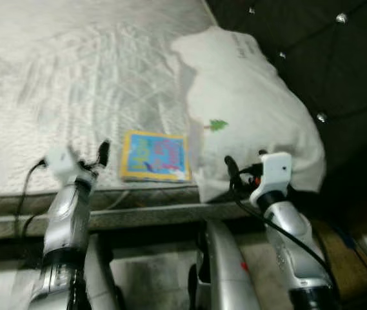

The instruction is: Clean up the room

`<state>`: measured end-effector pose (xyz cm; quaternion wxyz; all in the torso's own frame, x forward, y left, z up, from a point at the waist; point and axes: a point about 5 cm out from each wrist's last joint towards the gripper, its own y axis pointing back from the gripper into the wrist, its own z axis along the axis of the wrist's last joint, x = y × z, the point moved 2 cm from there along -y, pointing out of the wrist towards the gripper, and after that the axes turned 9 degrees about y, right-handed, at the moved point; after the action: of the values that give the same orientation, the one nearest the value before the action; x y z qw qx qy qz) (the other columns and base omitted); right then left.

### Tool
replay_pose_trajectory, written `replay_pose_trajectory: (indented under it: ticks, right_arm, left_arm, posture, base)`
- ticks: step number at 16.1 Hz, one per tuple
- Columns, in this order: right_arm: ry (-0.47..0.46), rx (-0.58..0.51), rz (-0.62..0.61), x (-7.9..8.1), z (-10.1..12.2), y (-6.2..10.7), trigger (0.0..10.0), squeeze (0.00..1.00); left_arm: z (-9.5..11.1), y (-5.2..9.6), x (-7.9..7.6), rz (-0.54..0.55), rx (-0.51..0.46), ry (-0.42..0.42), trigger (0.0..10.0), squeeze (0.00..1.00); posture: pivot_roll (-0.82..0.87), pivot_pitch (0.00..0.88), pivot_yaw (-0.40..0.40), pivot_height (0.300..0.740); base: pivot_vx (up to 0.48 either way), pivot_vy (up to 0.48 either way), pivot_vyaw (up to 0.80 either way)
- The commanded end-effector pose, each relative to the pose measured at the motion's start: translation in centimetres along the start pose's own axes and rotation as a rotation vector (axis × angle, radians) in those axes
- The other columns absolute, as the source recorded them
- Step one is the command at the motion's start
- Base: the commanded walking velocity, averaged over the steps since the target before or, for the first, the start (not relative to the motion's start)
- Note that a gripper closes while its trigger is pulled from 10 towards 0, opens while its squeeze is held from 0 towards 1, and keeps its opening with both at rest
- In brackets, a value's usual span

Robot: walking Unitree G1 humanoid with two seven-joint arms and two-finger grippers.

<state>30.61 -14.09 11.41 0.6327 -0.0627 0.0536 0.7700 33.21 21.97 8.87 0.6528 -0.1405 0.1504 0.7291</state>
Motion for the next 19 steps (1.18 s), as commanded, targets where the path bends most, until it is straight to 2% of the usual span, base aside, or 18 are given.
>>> replay_pose_trajectory:
  ticks: [1,3,4,5,6,8,12,15,16,19]
  right_arm:
    - [-0.038,0.010,-0.030,-0.4,-0.2,-0.2,10.0,0.00]
    - [-0.062,-0.002,-0.025,-0.1,0.0,-0.5,10.0,0.00]
    - [-0.092,-0.010,-0.034,-0.2,0.3,-0.9,10.0,0.00]
    - [-0.072,-0.014,-0.043,-0.3,0.5,-1.2,10.0,0.00]
    - [-0.066,-0.027,-0.053,-0.6,0.7,-1.4,10.0,0.00]
    - [-0.094,-0.045,-0.075,-1.2,1.1,-1.7,10.0,0.00]
    - [-0.090,-0.055,-0.065,-1.1,1.5,-2.0,10.0,0.00]
    - [-0.085,-0.054,-0.060,-1.2,1.6,-2.2,10.0,0.00]
    - [-0.083,-0.057,-0.063,-1.3,1.7,-2.3,10.0,0.00]
    - [-0.067,-0.069,-0.075,-1.9,2.2,-2.9,10.0,0.00]
  left_arm:
    - [0.7,1.0,-1.1,-0.019,-0.047,-0.075,10.0,1.00]
    - [1.5,2.7,-1.5,-0.055,-0.110,-0.174,10.0,1.00]
    - [1.8,3.3,-1.3,-0.023,-0.116,-0.192,10.0,1.00]
    - [2.1,3.7,-1.5,-0.045,-0.109,-0.184,10.0,0.00]
    - [2.4,4.3,-2.2,-0.092,-0.108,-0.194,10.0,0.00]
    - [2.2,4.5,-2.9,-0.113,-0.097,-0.183,10.0,0.00]
    - [1.7,4.4,-3.7,-0.129,-0.062,-0.195,10.0,0.00]
    - [1.7,4.1,-3.2,-0.047,-0.053,-0.258,10.0,0.00]
    - [1.8,4.2,-3.3,-0.081,-0.054,-0.228,10.0,0.00]
    - [1.8,3.9,-3.2,-0.073,-0.071,-0.218,10.0,0.00]
  posture:
    - [0.01,0.045,-0.094,0.516]
    - [0.03,0.041,-0.093,0.516]
    - [0.03,0.039,-0.092,0.516]
    - [0.04,0.037,-0.088,0.516]
    - [0.04,0.035,-0.083,0.516]
    - [0.03,0.031,-0.090,0.521]
    - [0.02,0.020,-0.109,0.570]
    - [0.02,0.013,-0.120,0.604]
    - [0.02,0.013,-0.121,0.609]
    - [0.01,0.008,-0.121,0.644]
  base:
    - [0.000,0.000,0.00]
    - [0.000,0.000,0.00]
    - [0.000,0.000,0.00]
    - [0.000,0.000,0.00]
    - [0.000,0.000,0.00]
    - [0.000,0.000,0.00]
    - [0.000,0.000,0.00]
    - [0.000,0.000,0.00]
    - [0.000,0.000,0.00]
    - [0.000,0.000,0.00]
